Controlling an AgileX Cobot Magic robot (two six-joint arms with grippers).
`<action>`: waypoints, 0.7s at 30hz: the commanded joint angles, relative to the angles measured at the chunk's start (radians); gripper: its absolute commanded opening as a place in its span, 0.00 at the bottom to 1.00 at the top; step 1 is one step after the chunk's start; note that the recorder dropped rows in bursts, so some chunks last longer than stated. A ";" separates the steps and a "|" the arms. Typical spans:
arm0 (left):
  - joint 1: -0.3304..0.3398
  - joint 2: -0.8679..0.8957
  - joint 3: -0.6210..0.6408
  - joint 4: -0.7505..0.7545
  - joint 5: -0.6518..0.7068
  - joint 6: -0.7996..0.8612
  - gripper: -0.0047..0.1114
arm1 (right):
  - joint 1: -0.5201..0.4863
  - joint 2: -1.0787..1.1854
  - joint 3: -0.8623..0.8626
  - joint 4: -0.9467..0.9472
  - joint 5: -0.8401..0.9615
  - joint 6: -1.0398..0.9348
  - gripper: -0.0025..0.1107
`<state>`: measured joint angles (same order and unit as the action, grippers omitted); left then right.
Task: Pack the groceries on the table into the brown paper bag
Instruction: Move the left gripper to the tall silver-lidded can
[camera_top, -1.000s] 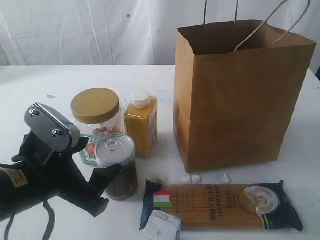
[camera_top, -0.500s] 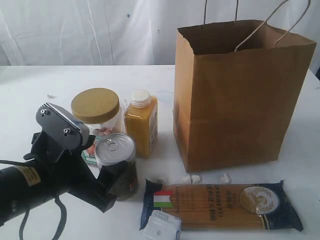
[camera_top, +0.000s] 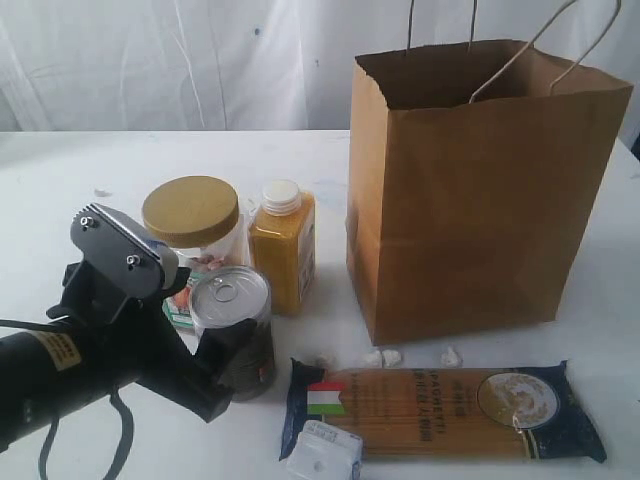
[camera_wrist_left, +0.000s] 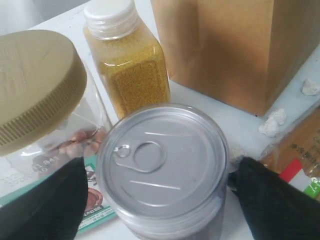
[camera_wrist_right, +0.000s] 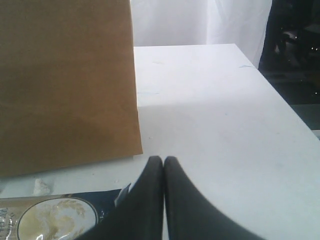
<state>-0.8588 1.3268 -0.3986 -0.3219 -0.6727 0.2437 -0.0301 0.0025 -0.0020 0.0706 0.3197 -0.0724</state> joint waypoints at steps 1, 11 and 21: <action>-0.003 0.001 -0.003 -0.005 0.000 -0.004 0.75 | 0.003 -0.003 0.002 0.000 -0.006 -0.001 0.02; -0.003 0.001 -0.003 -0.018 0.059 -0.006 0.95 | 0.003 -0.003 0.002 0.000 -0.006 -0.001 0.02; -0.003 0.005 -0.003 -0.018 0.049 0.000 0.95 | 0.003 -0.003 0.002 0.000 -0.006 -0.001 0.02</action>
<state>-0.8588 1.3268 -0.3986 -0.3282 -0.6231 0.2437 -0.0301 0.0025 -0.0020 0.0706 0.3197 -0.0724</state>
